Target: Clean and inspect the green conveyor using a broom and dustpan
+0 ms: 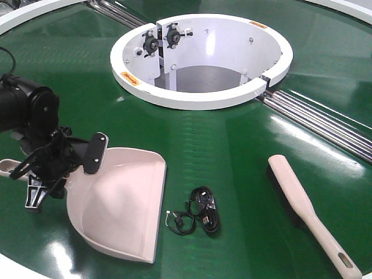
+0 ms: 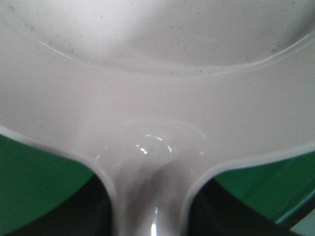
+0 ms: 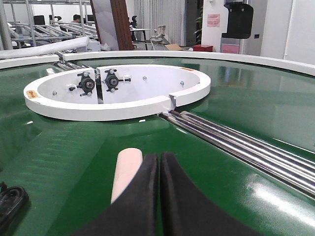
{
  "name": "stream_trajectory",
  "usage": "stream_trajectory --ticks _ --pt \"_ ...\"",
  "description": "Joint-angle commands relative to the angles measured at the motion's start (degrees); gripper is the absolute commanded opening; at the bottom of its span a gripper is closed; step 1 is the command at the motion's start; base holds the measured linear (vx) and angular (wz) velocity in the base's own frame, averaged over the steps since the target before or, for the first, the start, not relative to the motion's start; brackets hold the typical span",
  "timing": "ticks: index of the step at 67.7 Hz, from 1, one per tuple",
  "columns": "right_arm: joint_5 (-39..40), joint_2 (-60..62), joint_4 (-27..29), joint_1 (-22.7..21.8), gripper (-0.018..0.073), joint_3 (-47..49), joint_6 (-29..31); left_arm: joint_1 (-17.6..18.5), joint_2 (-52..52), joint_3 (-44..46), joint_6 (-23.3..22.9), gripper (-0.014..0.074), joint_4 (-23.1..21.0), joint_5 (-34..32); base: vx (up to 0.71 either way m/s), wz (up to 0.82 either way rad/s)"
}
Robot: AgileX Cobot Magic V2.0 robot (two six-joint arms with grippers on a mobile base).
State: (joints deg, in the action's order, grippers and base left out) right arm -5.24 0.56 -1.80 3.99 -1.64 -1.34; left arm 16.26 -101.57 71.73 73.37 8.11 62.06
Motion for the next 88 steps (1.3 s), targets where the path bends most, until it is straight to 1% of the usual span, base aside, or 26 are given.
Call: stream_trajectory --ticks 1,40,53,88 --pt "4.38 1.02 -0.66 -0.29 -0.001 -1.14 0.37 0.33 2.07 1.56 -2.7 -0.0008 0.9 0.52 0.0 0.0" --pt "4.38 1.02 -0.66 -0.29 -0.001 -1.14 0.37 0.71 2.03 1.56 -2.98 -0.0008 0.8 0.57 0.0 0.0" --pt "4.38 1.02 -0.66 -0.29 -0.001 -1.14 0.37 0.71 2.03 1.56 -3.0 -0.0008 0.2 -1.53 0.0 0.0" --pt "4.38 1.02 -0.66 -0.29 -0.001 -1.14 0.37 0.71 2.03 1.56 -3.0 -0.0008 0.21 -1.43 0.0 0.0"
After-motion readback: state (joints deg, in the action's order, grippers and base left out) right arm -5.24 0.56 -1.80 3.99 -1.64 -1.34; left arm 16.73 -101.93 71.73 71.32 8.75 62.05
